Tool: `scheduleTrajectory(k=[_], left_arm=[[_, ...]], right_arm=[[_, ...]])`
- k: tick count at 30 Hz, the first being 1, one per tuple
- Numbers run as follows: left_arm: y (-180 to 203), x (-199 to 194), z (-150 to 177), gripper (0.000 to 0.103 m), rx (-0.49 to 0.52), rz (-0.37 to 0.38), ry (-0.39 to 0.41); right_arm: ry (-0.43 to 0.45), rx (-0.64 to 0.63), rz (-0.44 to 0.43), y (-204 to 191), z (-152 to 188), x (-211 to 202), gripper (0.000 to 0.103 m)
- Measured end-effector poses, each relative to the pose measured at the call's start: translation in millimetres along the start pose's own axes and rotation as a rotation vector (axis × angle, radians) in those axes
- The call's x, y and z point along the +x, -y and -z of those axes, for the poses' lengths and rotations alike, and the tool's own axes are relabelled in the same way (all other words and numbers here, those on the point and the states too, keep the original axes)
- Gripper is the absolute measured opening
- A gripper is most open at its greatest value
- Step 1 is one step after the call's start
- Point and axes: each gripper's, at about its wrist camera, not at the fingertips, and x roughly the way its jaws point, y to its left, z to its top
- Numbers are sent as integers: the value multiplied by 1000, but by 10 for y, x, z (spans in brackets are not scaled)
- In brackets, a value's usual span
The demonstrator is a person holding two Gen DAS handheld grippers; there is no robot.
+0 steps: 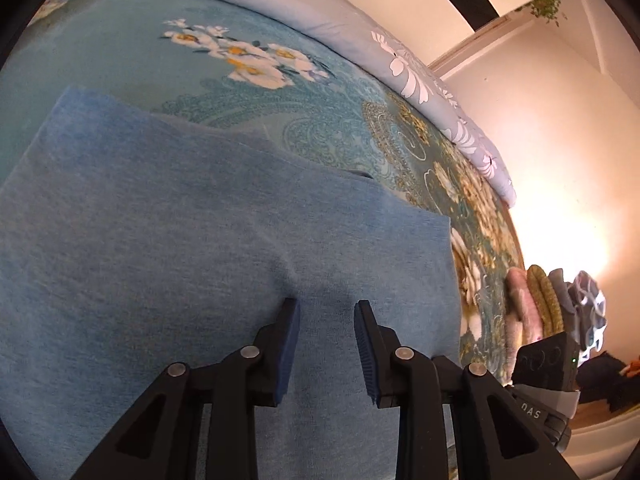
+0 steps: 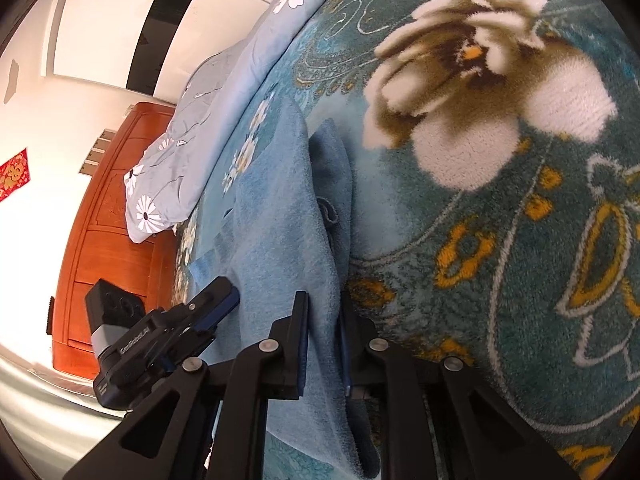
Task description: Fold clothes
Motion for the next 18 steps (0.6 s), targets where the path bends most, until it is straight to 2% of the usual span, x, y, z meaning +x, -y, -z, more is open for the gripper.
scheduleTrajectory(k=[2, 8, 10, 13, 18], left_arm=[[-37, -77, 28, 32, -18, 24, 9], [-275, -630, 225, 33, -12, 13, 85], [-410, -916, 291, 41, -34, 13, 151], [-630, -1284, 407, 47, -76, 15, 242], [-956, -1662, 575, 51, -138, 8, 310]], right_arm=[[-1, -14, 21, -68, -12, -20, 11], [-13, -86, 101, -403, -87, -126, 11], [-15, -124, 134, -592, -109, -164, 11], [-11, -203, 178, -952, -99, -185, 11], [2, -394, 242, -1629, 63, -45, 11]])
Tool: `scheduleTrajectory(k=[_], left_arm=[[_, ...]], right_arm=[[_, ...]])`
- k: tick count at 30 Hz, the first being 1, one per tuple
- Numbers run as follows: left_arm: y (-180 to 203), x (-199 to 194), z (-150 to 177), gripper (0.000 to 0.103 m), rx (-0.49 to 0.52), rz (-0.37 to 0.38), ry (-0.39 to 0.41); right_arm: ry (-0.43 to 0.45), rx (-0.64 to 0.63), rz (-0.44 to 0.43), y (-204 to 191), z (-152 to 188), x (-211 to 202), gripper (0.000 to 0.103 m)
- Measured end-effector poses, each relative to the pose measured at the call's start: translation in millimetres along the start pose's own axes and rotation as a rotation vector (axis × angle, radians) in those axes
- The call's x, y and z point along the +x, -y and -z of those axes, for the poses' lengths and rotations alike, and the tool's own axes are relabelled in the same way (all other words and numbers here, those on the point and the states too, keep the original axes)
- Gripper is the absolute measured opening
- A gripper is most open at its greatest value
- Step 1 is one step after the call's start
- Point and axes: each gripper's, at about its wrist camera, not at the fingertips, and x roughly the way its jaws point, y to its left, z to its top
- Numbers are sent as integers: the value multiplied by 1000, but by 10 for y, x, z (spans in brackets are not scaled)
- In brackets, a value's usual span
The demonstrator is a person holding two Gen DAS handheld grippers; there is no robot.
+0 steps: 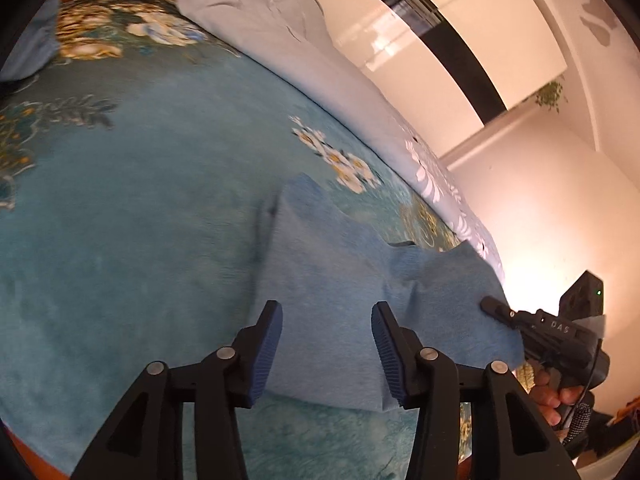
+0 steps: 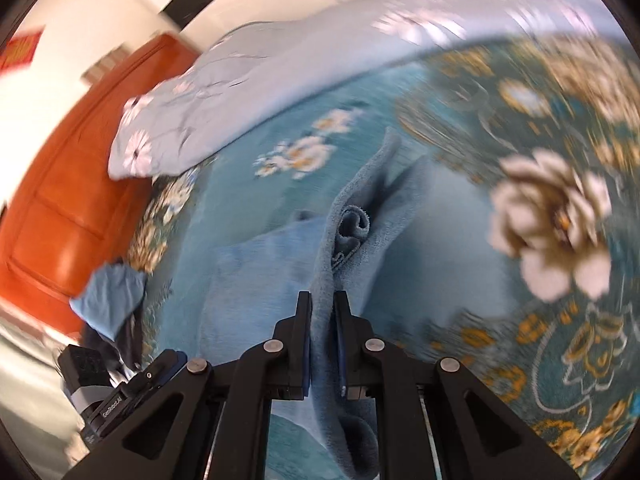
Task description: Fold clothes
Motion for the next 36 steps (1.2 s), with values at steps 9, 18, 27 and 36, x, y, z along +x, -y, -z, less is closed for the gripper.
scheduleTrajectory(k=[9, 18, 27, 36], left_arm=[[-500, -279, 106, 55, -103, -15, 25], [-681, -279, 149, 55, -134, -37, 5], [-494, -139, 174, 60, -122, 57, -49], [-106, 201, 199, 64, -36, 76, -103]], right_arm=[[-67, -170, -36, -998, 177, 551, 11], [-193, -264, 45, -1339, 530, 1225, 13], [-188, -249, -223, -1189, 504, 929, 33], [-54, -27, -160, -257, 401, 541, 36]])
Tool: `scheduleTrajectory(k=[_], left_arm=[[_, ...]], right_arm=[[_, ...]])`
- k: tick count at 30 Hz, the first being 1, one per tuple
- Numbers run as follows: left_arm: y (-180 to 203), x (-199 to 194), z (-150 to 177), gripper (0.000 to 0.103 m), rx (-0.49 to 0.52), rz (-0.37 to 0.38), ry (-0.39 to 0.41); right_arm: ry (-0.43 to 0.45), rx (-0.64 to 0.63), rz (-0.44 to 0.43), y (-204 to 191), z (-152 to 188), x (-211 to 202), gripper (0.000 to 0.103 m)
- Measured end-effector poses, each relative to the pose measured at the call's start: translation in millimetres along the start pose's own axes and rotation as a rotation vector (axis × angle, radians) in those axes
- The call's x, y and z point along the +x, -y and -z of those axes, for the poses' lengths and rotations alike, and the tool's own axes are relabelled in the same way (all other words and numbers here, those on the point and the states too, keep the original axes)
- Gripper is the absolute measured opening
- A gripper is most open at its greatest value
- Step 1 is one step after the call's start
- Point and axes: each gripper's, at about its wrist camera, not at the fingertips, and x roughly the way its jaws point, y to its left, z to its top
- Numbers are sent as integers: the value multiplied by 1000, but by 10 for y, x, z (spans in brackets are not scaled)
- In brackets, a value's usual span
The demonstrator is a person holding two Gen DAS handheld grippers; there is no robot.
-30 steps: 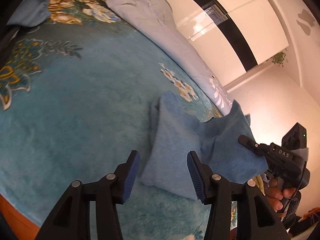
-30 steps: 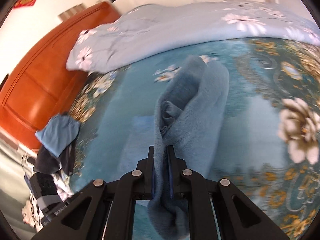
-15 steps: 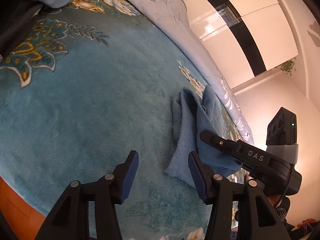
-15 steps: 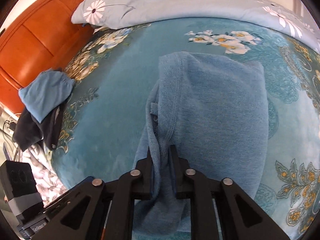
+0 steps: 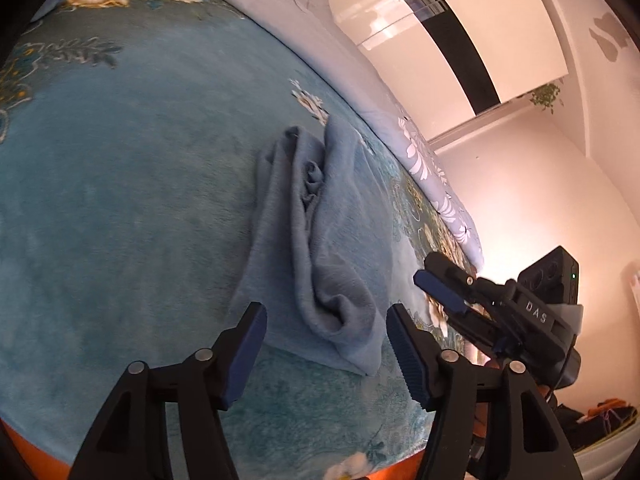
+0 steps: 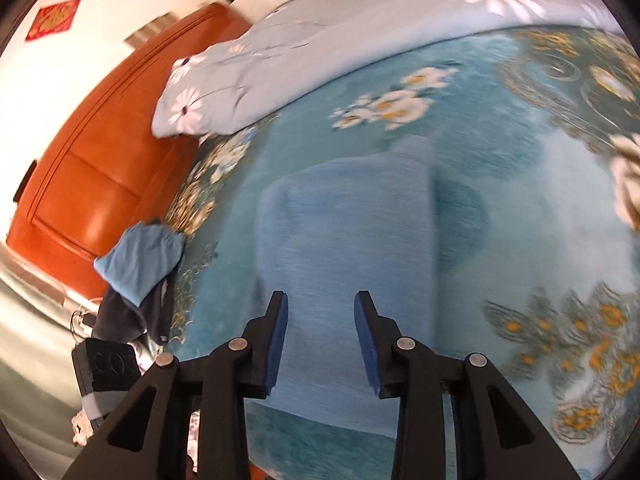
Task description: Fold clothes
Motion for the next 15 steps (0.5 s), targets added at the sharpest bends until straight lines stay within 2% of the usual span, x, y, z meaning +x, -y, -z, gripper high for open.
scheduleTrajectory(k=[2, 3, 4, 7, 10, 12, 15], left_arm=[[42, 37, 13, 46, 11, -12, 17], [45, 44, 14, 27, 10, -18, 22], [39, 31, 20, 20, 8, -27, 33], [-42, -33, 49, 16, -6, -52, 56], [-240, 3, 89, 16, -45, -112, 42], [-369, 51, 122, 16, -95, -104, 22], [-364, 95, 115, 16, -91, -113, 20]], right_arm=[[9, 27, 4, 121, 38, -35, 36], [7, 43, -1, 165, 45, -40, 36], [2, 54, -8, 207, 58, -33, 36], [-7, 57, -19, 259, 84, 0, 36], [-9, 59, -23, 324, 132, 21, 36], [-17, 64, -23, 375, 171, 51, 36], [-48, 67, -23, 441, 243, 115, 36]])
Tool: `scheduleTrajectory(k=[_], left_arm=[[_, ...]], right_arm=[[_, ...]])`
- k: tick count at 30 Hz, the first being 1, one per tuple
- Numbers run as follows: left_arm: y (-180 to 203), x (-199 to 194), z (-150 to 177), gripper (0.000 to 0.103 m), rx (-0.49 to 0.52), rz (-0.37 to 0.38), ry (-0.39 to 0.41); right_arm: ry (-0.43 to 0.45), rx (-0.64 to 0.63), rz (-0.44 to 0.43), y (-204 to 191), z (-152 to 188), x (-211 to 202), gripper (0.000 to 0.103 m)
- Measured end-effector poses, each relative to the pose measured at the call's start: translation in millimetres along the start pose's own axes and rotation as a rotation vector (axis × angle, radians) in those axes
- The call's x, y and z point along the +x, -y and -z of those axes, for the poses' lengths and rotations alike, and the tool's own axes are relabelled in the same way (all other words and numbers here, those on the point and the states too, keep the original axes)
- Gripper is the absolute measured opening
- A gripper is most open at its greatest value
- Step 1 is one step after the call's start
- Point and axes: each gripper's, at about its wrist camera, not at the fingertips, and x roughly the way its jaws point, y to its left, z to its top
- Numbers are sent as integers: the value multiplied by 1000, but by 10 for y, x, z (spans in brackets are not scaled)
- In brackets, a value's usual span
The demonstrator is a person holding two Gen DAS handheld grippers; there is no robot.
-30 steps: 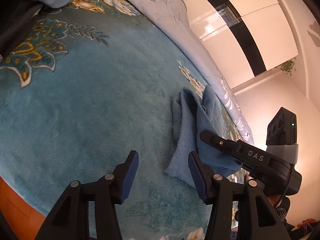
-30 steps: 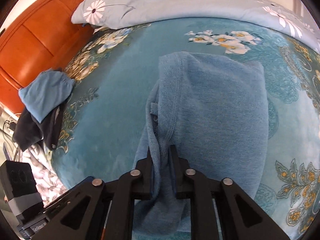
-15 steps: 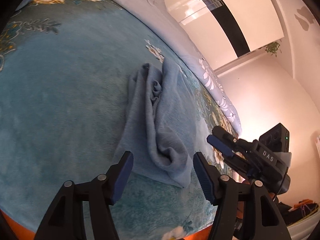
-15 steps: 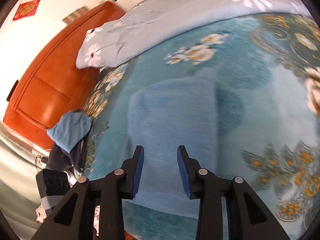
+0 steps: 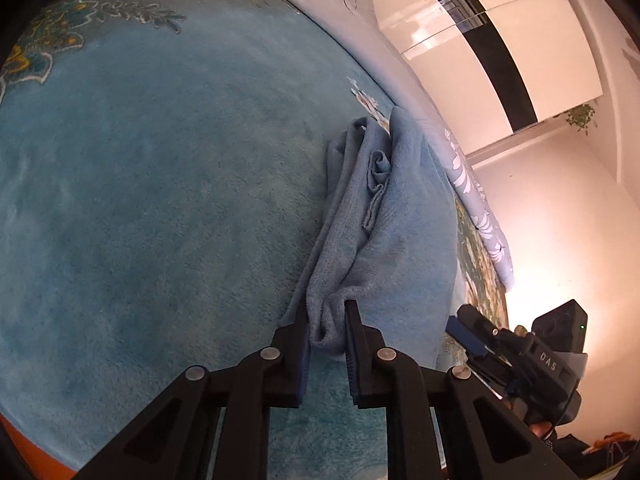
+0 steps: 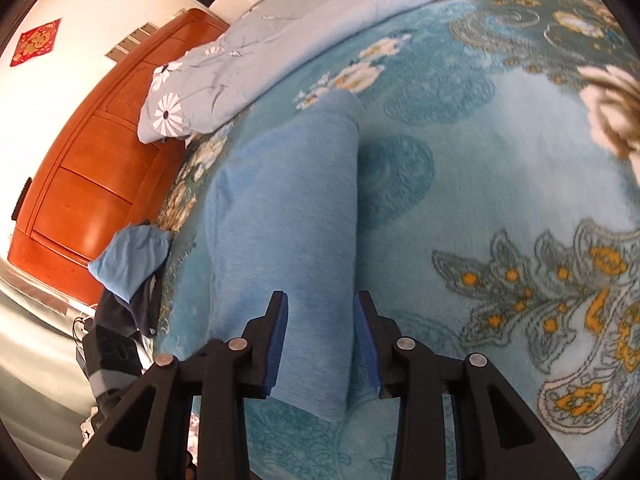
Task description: Fold clothes
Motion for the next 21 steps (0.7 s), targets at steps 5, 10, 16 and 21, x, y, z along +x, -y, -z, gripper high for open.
scheduleTrajectory(k=[5, 10, 16, 21], left_arm=[[10, 42, -12, 18, -3, -6, -2], [-31, 45, 10, 19, -28, 16, -4], [-42, 16, 31, 19, -32, 20, 2], [6, -30, 8, 24, -14, 32, -17]], right_arm=[[-51, 3, -6, 71, 149, 92, 36], [-91, -2, -53, 42, 348, 181, 37], [-73, 38, -128, 72, 409, 208, 43], [-40, 131, -218, 202, 436, 199, 40]])
